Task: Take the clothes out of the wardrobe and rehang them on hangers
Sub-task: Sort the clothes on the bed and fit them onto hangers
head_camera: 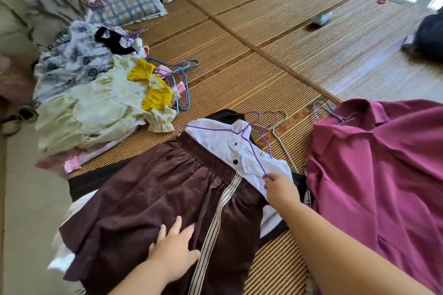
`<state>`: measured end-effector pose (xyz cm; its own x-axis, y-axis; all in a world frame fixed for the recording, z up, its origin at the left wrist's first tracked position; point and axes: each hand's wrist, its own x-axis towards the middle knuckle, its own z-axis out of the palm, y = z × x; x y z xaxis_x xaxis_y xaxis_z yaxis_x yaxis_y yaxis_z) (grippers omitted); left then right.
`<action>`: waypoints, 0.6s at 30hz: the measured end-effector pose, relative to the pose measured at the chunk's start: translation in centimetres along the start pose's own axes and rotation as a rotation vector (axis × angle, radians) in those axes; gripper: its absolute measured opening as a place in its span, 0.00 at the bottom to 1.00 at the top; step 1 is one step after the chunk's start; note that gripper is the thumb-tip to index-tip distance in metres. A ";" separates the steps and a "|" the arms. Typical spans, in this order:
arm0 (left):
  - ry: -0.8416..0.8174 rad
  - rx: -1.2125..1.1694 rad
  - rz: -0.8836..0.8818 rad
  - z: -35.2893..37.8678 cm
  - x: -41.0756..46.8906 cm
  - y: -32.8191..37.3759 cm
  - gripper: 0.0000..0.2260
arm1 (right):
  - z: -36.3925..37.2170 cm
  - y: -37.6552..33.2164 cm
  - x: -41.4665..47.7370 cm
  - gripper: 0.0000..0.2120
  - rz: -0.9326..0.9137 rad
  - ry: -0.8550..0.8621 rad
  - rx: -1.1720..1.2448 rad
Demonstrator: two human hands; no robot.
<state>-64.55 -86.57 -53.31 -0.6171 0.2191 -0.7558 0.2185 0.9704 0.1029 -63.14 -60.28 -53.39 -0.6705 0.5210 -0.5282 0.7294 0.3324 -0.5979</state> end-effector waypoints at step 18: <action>0.869 -0.126 0.239 -25.4 -18.5 1.4 0.29 | -18.8 -12.7 -17.7 0.12 -0.499 -0.098 0.193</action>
<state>-72.06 -86.73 -22.73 -0.9296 0.3659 0.0434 0.3613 0.8819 0.3029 -57.96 -58.94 -25.05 -0.9452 0.2581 -0.2001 0.2872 0.3653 -0.8855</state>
